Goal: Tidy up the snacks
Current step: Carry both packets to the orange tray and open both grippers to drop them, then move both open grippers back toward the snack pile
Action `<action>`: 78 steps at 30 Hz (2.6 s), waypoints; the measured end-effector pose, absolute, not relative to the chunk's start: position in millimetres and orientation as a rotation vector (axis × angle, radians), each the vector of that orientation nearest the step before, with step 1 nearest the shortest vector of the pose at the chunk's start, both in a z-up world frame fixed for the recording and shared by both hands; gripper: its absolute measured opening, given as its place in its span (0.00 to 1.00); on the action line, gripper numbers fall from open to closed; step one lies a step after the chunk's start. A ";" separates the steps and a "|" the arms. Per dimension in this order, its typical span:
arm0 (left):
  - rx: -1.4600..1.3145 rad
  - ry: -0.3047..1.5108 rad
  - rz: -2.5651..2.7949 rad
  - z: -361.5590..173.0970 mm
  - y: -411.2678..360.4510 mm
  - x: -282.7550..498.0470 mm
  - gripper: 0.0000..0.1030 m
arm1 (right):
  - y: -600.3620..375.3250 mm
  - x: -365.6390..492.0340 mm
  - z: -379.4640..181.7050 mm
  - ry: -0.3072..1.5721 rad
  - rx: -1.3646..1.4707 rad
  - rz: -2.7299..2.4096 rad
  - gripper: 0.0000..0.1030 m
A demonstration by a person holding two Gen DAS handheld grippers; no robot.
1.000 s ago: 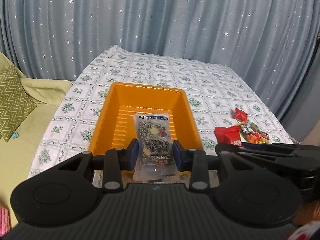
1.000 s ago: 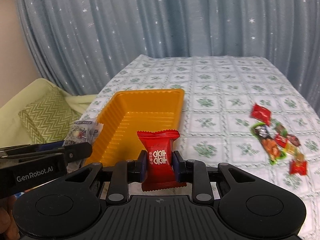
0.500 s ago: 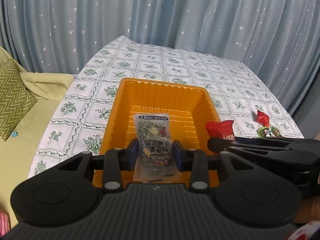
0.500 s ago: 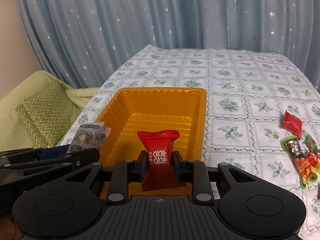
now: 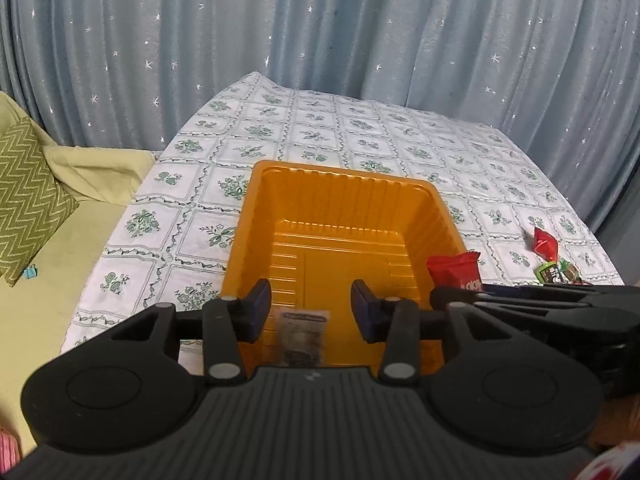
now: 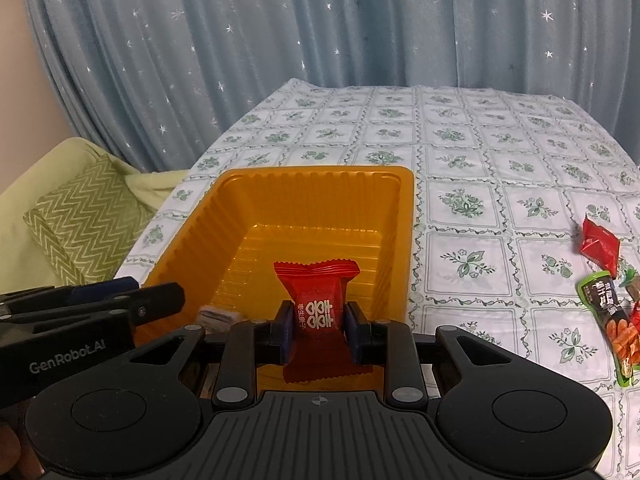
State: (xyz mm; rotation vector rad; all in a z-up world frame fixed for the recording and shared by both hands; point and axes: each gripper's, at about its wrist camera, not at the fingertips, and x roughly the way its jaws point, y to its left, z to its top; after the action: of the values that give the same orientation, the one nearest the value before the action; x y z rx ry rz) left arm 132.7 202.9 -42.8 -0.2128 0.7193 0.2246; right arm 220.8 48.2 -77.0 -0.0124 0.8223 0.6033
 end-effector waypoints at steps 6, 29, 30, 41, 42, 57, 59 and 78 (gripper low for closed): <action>-0.220 0.711 0.242 -40.0 205.5 125.4 0.42 | 52.3 221.2 -74.8 0.825 0.017 0.629 0.27; -0.227 0.661 0.228 3.0 158.3 78.2 0.61 | -25.9 168.6 -26.7 0.742 0.120 0.528 0.59; -0.227 0.659 0.223 5.2 153.5 76.2 0.62 | -32.9 164.2 -24.0 0.740 0.123 0.516 0.59; -0.218 0.651 0.142 17.4 88.4 58.7 0.74 | -109.1 125.3 -4.9 0.720 0.161 0.394 0.66; -0.216 0.653 0.131 17.0 81.0 57.6 0.75 | -116.1 122.8 -4.0 0.718 0.167 0.383 0.68; -0.182 0.673 -0.006 9.3 4.8 64.1 0.80 | -219.6 95.4 -10.1 0.693 0.248 0.159 0.71; -0.179 0.677 -0.017 7.0 -0.4 67.6 0.81 | -229.4 96.4 -12.1 0.693 0.260 0.132 0.70; -0.163 0.702 -0.076 -13.2 -28.1 109.8 0.82 | -248.4 125.0 -43.5 0.715 0.275 0.071 0.70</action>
State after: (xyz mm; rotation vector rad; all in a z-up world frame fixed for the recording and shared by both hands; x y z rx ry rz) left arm 109.8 -28.1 -13.2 -0.1631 0.7015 -0.0763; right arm 125.0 -248.4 -43.5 0.2752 0.7145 0.0712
